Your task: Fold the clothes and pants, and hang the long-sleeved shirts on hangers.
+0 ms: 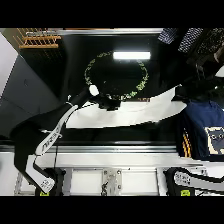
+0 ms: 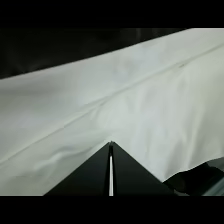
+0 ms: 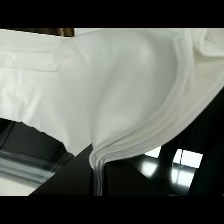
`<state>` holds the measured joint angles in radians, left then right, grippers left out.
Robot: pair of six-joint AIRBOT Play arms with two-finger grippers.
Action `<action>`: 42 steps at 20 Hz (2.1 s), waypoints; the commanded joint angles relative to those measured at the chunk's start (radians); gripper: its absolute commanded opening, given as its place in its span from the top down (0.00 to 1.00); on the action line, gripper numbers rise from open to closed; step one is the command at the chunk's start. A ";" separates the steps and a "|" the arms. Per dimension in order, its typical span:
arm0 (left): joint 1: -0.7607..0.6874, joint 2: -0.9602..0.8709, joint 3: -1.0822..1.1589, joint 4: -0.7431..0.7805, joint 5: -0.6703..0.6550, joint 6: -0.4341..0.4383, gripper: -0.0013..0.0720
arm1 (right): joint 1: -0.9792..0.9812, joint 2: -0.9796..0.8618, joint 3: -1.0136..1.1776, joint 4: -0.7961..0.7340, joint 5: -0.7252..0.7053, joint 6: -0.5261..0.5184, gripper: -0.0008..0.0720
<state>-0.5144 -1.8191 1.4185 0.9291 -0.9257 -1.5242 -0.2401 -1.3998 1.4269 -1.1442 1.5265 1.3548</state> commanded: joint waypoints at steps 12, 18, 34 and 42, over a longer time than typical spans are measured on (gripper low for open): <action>-0.076 -0.209 0.244 -0.009 -0.113 -0.002 0.97 | 0.337 0.019 0.437 -0.015 0.124 0.116 0.98; -0.065 -0.195 0.244 -0.010 -0.117 -0.002 0.97 | 0.412 0.018 0.447 -0.016 0.115 0.117 0.98; 0.349 0.177 0.244 -0.005 -0.177 0.042 0.97 | 0.764 -0.103 0.447 -0.014 -0.096 0.253 0.98; 0.593 0.348 0.244 -0.005 -0.282 0.082 0.97 | 1.009 -0.366 0.447 -0.002 -0.327 0.257 0.98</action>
<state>-0.0006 -1.5272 1.6611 0.9249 -1.1702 -1.4551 0.6930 -1.6703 1.8732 -1.1561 1.3132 1.6089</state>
